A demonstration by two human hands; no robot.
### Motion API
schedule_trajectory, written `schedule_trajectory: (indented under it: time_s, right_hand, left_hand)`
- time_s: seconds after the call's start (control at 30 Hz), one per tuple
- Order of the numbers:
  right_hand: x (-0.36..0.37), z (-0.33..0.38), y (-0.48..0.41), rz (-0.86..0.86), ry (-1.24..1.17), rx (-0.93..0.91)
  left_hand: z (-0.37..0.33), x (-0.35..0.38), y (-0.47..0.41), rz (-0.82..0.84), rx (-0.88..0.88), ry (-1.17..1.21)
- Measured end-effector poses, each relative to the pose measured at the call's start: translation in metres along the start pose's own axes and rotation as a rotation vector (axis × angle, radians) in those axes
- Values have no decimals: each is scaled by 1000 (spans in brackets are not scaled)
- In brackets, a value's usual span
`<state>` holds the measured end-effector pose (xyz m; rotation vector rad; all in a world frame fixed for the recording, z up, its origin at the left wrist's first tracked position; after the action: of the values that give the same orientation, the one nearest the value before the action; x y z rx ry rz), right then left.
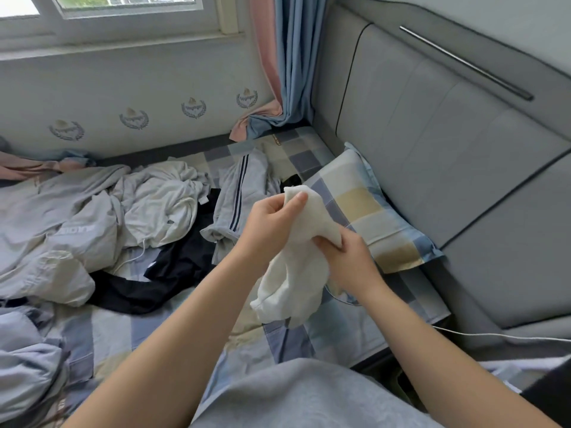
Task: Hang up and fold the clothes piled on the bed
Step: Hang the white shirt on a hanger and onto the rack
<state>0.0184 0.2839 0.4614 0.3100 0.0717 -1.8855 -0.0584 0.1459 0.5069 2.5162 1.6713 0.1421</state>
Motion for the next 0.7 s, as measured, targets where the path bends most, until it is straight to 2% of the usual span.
schedule_trajectory:
  time_s: [0.17, 0.37, 0.57, 0.7]
  right_hand:
    - [-20, 16, -11, -50, -205, -34]
    - [-38, 39, -19, 55, -348, -87]
    - [-65, 64, -18, 157, -337, -133]
    - [-74, 69, -14, 161, -374, -104]
  left_hand:
    - [11, -13, -2, 23, 20, 15]
    - [60, -10, -2, 99, -22, -147]
    - [69, 5, -11, 218, -45, -333]
    - [66, 11, -17, 154, 26, -403]
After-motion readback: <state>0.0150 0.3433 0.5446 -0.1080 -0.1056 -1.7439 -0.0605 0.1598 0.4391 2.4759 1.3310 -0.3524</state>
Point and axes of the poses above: each hand's wrist, its own y-axis away from the middle knuckle, its own x-axis out of the palm, z = x × y, the point moved 4 cm from there along -y, towards the middle knuckle, and after that the axes turned 3 degrees about -y, right-handed, at the moved point
